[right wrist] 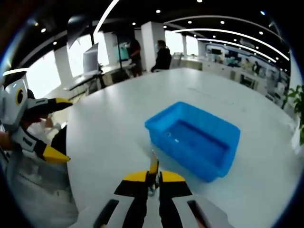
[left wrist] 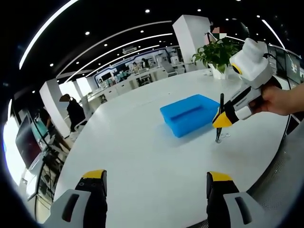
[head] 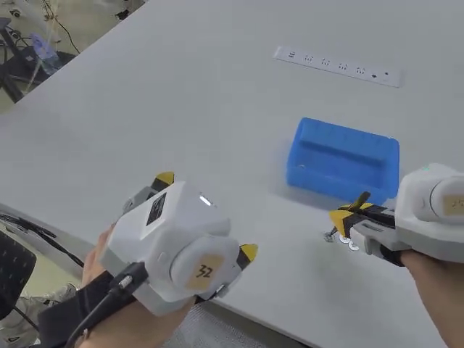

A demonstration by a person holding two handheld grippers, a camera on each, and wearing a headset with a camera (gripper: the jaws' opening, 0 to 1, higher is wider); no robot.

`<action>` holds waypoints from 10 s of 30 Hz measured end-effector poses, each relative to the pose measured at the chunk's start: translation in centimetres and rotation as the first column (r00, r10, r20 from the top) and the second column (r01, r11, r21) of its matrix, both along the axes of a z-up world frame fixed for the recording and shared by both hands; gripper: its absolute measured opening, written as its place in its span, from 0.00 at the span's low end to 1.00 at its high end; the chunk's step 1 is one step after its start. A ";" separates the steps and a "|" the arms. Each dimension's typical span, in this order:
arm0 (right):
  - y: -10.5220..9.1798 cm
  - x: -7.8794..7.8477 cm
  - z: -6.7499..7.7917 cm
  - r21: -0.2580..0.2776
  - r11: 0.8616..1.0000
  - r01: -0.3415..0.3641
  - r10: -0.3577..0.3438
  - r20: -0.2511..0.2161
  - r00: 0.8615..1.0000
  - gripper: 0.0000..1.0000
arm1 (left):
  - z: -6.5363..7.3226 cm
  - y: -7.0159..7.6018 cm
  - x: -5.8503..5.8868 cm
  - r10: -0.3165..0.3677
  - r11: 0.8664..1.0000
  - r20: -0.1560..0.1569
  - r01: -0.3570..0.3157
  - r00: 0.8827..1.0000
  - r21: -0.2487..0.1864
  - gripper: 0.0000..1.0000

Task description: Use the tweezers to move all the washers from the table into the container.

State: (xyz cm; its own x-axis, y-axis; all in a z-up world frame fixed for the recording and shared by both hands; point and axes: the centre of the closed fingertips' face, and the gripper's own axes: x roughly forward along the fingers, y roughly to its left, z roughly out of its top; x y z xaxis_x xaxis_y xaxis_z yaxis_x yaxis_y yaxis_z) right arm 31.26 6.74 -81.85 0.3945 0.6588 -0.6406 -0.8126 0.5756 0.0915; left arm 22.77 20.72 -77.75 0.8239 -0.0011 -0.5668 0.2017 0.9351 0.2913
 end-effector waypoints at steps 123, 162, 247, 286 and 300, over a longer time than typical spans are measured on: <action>1.6 8.6 3.8 0.132 0.989 0.070 -0.081 0.074 0.994 0.05 | -0.7 0.2 -0.2 0.006 1.000 -0.039 -0.006 0.999 0.017 0.84; -2.3 0.6 1.9 0.104 0.989 0.106 -0.107 0.008 0.994 0.05 | -0.4 0.1 0.0 0.001 1.000 -0.020 -0.001 1.000 0.008 0.87; -1.3 6.6 10.0 0.201 0.976 0.090 -0.122 0.156 0.980 0.03 | -0.7 0.0 -0.2 -0.013 0.999 -0.041 0.014 0.999 0.032 0.86; 0.2 8.9 1.2 0.061 0.991 0.118 -0.122 0.060 0.991 0.04 | -0.5 0.3 -0.1 0.002 1.000 -0.021 -0.002 1.000 0.024 0.84; -0.2 8.8 0.0 0.040 0.991 0.124 -0.126 0.058 0.990 0.04 | -0.6 0.3 -0.1 0.002 1.000 -0.030 -0.001 1.000 0.030 0.84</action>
